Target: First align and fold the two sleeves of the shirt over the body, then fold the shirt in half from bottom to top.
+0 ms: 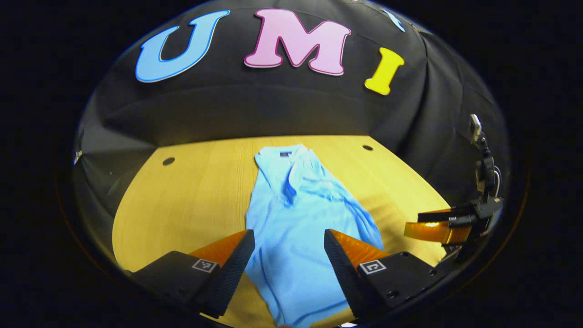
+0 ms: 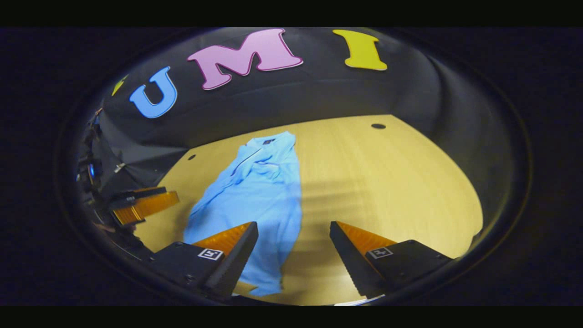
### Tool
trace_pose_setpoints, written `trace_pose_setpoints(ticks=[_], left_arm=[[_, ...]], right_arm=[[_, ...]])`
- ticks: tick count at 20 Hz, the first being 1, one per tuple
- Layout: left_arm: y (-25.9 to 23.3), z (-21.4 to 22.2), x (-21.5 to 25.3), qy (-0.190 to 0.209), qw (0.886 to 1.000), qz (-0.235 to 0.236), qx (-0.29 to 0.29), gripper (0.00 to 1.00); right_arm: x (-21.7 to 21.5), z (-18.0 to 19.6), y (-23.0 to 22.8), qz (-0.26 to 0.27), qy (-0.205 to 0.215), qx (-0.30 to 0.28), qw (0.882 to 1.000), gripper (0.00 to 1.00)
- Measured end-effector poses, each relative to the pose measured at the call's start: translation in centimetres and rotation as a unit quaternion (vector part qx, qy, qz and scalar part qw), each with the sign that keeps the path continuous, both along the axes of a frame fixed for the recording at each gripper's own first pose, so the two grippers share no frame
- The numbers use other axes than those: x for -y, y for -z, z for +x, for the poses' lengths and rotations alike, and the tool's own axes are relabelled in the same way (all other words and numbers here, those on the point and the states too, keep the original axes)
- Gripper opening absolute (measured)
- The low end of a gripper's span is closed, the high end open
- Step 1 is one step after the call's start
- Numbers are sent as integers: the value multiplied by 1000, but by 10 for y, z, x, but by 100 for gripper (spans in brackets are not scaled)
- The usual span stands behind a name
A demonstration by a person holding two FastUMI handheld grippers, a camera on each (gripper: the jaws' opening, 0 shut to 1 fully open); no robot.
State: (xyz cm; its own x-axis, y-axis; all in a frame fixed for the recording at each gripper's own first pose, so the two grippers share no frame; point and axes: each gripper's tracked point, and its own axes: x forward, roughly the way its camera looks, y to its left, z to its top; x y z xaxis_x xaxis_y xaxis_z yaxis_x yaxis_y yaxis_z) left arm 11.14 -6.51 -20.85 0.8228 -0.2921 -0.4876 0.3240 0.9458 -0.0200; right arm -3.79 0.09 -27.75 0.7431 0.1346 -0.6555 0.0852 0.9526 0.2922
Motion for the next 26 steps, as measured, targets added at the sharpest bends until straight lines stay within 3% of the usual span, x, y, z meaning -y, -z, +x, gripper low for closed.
trace_pose_setpoints(ticks=[7,11,14,15,18,19,20,21,22,23,24,26], left_arm=[[70,-83,-27,-3,999,24,-48,98],[105,-104,-27,-25,995,-2,-92,97],[130,-115,-27,-16,994,37,-103,98],[135,-114,-31,-24,993,53,-102,98],[133,-114,-31,-28,994,71,-81,95],[135,-114,-28,-26,993,71,-86,95],[136,-114,-26,-20,994,71,-83,88],[137,-114,-22,-13,994,73,-84,86],[135,-112,-20,-8,994,71,-84,72],[134,-109,-19,-8,994,67,-80,75],[135,-108,-18,-14,995,56,-84,48],[135,-108,-14,-29,994,27,-103,33]], right_arm=[[-37,-66,34,-39,6,-43,998,99],[-44,-76,56,-47,21,-61,997,98],[-40,-84,77,-79,19,-74,994,98],[-38,-82,75,-94,17,-64,993,92],[-40,-82,79,-134,-5,-57,989,98],[-44,-82,77,-133,-7,-52,990,92],[-47,-84,80,-129,-7,-61,990,95],[-48,-81,78,-129,-8,-61,990,83],[-52,-82,79,-126,-14,-65,990,76],[-53,-79,79,-123,-15,-66,990,66],[-54,-79,80,-124,-17,-72,990,48],[-61,-78,80,-110,-34,-85,990,47]])
